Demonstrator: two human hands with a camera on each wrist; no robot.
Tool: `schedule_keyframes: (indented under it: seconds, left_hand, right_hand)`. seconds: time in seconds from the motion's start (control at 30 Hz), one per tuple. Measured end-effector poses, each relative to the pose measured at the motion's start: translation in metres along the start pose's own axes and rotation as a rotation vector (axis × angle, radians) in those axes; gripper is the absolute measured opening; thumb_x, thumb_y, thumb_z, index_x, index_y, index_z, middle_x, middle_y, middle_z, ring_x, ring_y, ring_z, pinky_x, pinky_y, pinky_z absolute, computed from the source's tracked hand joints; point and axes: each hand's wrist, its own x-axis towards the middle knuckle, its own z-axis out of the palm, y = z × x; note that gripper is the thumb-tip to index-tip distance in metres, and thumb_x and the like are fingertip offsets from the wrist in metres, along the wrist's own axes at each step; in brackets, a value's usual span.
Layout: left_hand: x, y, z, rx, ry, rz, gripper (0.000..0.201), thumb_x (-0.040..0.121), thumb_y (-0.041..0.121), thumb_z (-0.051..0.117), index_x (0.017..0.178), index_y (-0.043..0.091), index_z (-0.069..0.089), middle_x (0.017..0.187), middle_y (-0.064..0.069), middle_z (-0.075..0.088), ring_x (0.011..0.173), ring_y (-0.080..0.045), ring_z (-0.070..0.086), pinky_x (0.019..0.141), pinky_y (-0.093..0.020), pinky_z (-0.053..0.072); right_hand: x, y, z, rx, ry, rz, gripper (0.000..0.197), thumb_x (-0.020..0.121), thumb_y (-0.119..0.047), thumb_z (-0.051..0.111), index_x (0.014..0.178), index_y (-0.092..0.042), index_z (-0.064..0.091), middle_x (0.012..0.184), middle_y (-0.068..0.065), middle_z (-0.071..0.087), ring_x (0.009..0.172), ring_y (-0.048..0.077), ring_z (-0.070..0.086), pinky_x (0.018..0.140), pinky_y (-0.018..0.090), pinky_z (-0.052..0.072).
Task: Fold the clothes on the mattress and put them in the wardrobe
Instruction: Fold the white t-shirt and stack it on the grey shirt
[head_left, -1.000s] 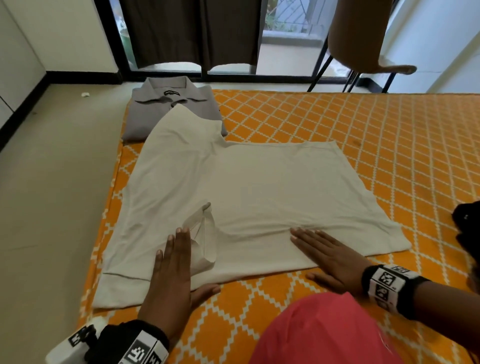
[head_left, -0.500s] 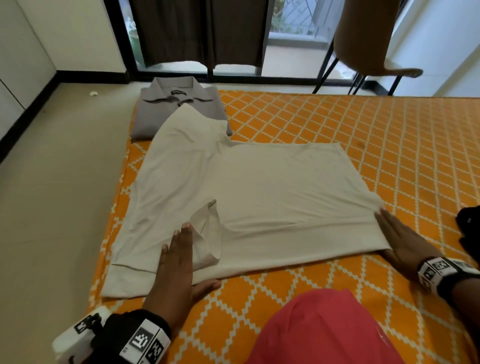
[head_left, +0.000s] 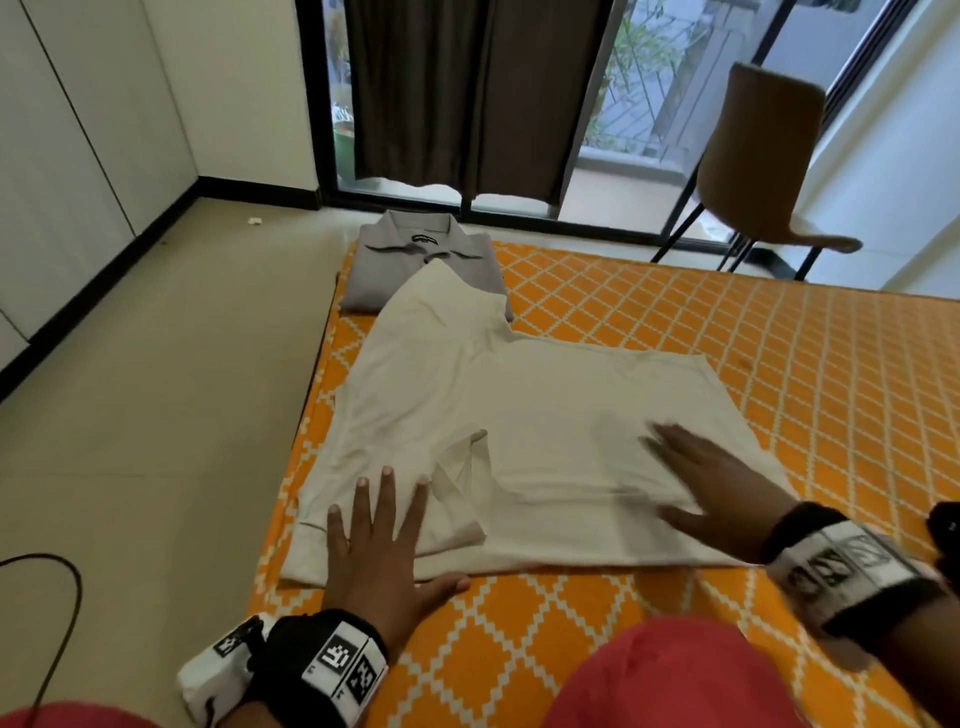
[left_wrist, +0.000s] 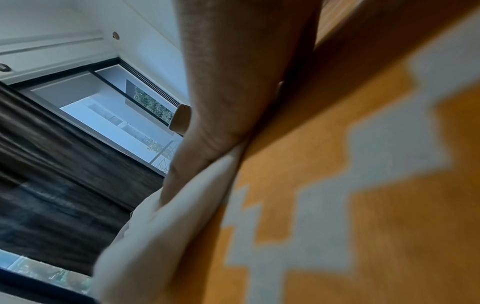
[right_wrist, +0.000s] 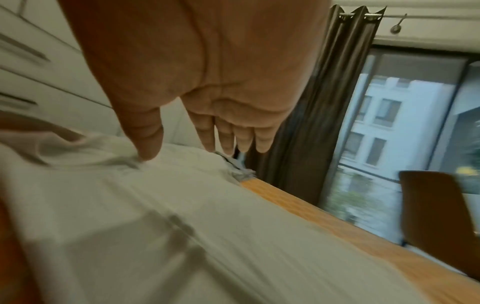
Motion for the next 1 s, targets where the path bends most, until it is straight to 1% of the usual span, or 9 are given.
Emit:
schedule_keyframes:
  seconds: [0.13, 0.23, 0.37, 0.53, 0.67, 0.77, 0.83, 0.9, 1.0]
  left_hand:
    - [-0.003, 0.004, -0.005, 0.145, -0.144, 0.077, 0.082, 0.078, 0.088, 0.014, 0.142, 0.045, 0.043, 0.153, -0.013, 0.037, 0.134, -0.049, 0.031, 0.095, -0.073, 0.019]
    - [-0.001, 0.01, -0.017, 0.22, -0.157, 0.083, 0.074, 0.086, 0.076, 0.032, 0.152, 0.044, 0.019, 0.163, -0.008, 0.0, 0.147, -0.043, -0.007, 0.095, -0.086, 0.0]
    - [-0.003, 0.014, -0.018, 0.241, -0.324, -0.005, 0.081, 0.093, 0.068, 0.031, 0.156, 0.027, 0.002, 0.162, -0.007, -0.019, 0.145, -0.033, -0.027, 0.102, -0.075, -0.018]
    - [-0.003, 0.011, -0.014, 0.177, -0.211, 0.048, 0.098, 0.08, 0.083, 0.027, 0.142, 0.037, -0.033, 0.152, 0.007, -0.04, 0.14, -0.029, -0.037, 0.1, -0.078, -0.012]
    - [-0.001, 0.013, -0.018, 0.163, -0.18, 0.017, 0.109, 0.077, 0.084, 0.032, 0.133, 0.027, -0.042, 0.149, 0.01, -0.042, 0.143, -0.028, -0.031, 0.102, -0.077, -0.006]
    - [0.001, 0.008, -0.013, 0.149, -0.083, 0.062, 0.101, 0.078, 0.085, 0.022, 0.147, 0.025, -0.022, 0.156, 0.007, -0.028, 0.149, -0.03, -0.016, 0.1, -0.08, -0.001]
    - [0.0, 0.002, -0.014, 0.122, -0.104, 0.057, 0.091, 0.083, 0.082, 0.012, 0.15, 0.025, 0.034, 0.16, 0.002, 0.023, 0.145, -0.031, 0.024, 0.094, -0.083, 0.019]
    - [0.0, -0.004, -0.001, 0.08, -0.031, 0.086, 0.091, 0.086, 0.08, 0.011, 0.133, 0.021, 0.06, 0.145, -0.001, 0.051, 0.132, -0.03, 0.043, 0.09, -0.08, 0.029]
    - [-0.002, 0.0, 0.003, 0.076, -0.031, 0.123, 0.089, 0.082, 0.085, 0.015, 0.136, 0.027, 0.056, 0.145, -0.004, 0.05, 0.132, -0.04, 0.044, 0.093, -0.08, 0.018]
  right_hand:
    - [0.07, -0.108, -0.026, 0.094, 0.157, -0.405, 0.077, 0.086, -0.06, 0.028, 0.145, -0.014, 0.043, 0.155, 0.01, 0.033, 0.146, 0.029, 0.023, 0.116, 0.049, 0.013]
    - [0.103, -0.186, -0.021, 0.047, 0.203, -0.66, 0.055, 0.089, -0.045, 0.057, 0.129, -0.008, 0.06, 0.139, 0.014, 0.055, 0.13, 0.033, 0.05, 0.103, 0.054, 0.041]
    - [0.112, -0.209, 0.011, 0.116, 0.128, -0.721, 0.064, 0.101, -0.049, 0.026, 0.152, -0.01, 0.025, 0.16, 0.011, 0.02, 0.145, 0.031, 0.025, 0.115, 0.046, 0.023]
    - [0.114, -0.15, 0.041, -0.016, 0.056, -0.607, 0.098, 0.078, -0.08, 0.007, 0.153, -0.019, -0.01, 0.16, 0.002, -0.014, 0.147, 0.019, -0.012, 0.116, 0.037, -0.01]
    - [0.097, -0.106, 0.049, -0.032, 0.023, -0.545, 0.098, 0.079, -0.086, 0.013, 0.152, -0.026, -0.013, 0.159, -0.004, -0.015, 0.146, 0.018, -0.012, 0.116, 0.041, -0.008]
    - [0.085, -0.084, 0.048, -0.048, 0.05, -0.482, 0.097, 0.084, -0.084, 0.02, 0.152, -0.015, 0.023, 0.156, 0.009, 0.032, 0.141, 0.022, 0.035, 0.113, 0.042, 0.032]
    - [0.076, -0.07, 0.052, -0.046, 0.082, -0.461, 0.085, 0.088, -0.077, 0.026, 0.142, -0.013, 0.038, 0.139, 0.009, 0.055, 0.125, 0.021, 0.055, 0.095, 0.035, 0.052]
    - [0.063, -0.056, 0.064, -0.046, 0.122, -0.462, 0.077, 0.095, -0.068, 0.024, 0.149, -0.014, 0.03, 0.145, 0.009, 0.048, 0.133, 0.02, 0.046, 0.101, 0.035, 0.048]
    - [0.043, -0.038, 0.09, 0.016, 0.176, -0.427, 0.075, 0.099, -0.063, 0.022, 0.156, -0.015, 0.011, 0.161, 0.008, 0.019, 0.148, 0.02, 0.018, 0.118, 0.036, 0.023]
